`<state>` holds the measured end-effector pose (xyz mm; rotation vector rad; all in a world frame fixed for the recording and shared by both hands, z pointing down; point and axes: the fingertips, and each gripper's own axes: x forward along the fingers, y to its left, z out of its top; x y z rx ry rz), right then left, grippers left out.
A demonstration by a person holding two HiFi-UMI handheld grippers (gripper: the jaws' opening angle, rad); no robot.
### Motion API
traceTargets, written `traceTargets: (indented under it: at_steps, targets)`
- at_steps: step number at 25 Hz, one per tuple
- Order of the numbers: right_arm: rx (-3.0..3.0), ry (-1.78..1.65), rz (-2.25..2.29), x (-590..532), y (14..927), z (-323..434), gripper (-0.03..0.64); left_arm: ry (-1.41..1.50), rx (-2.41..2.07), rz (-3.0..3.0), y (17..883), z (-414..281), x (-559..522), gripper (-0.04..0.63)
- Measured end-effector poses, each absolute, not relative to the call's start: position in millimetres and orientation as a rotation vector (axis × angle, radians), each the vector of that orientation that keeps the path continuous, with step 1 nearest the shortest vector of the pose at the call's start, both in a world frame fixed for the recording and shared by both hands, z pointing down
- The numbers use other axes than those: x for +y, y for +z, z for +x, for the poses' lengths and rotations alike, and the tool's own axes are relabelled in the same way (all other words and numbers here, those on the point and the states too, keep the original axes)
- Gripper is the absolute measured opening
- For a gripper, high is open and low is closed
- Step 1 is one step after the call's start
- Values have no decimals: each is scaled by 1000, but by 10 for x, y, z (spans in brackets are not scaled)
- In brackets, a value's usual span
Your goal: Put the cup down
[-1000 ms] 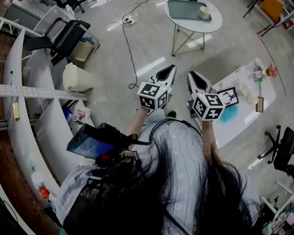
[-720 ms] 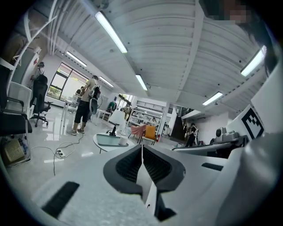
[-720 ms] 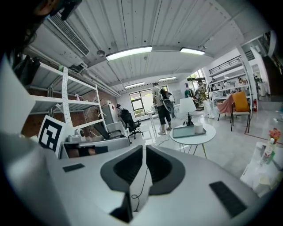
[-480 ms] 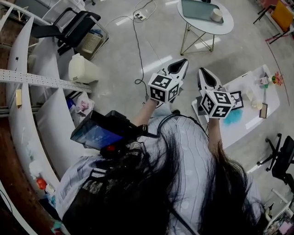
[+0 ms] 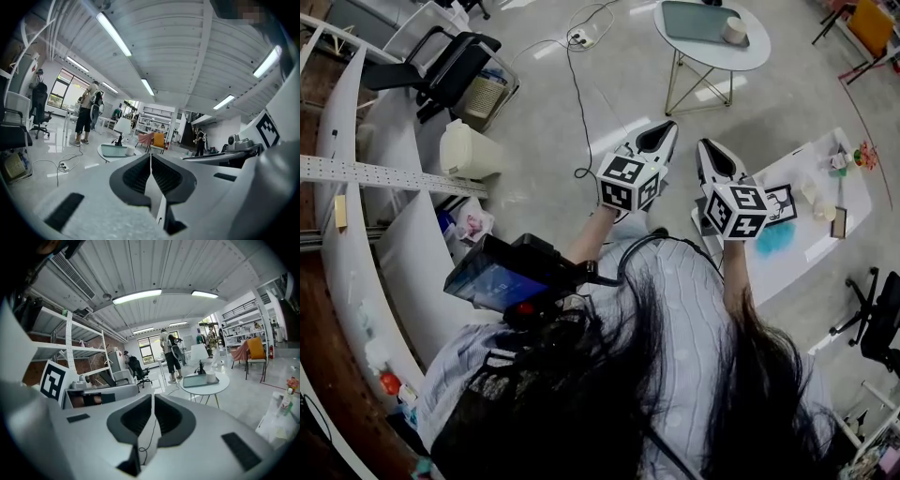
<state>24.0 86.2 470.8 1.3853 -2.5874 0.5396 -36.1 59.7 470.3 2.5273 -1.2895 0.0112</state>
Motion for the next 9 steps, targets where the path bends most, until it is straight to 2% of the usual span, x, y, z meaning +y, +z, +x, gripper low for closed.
traceTargets:
  at_steps: [9]
  targets:
    - [-2576, 553, 1397, 815, 4760, 351, 44, 19, -1278, 2532, 4737, -253, 531, 21]
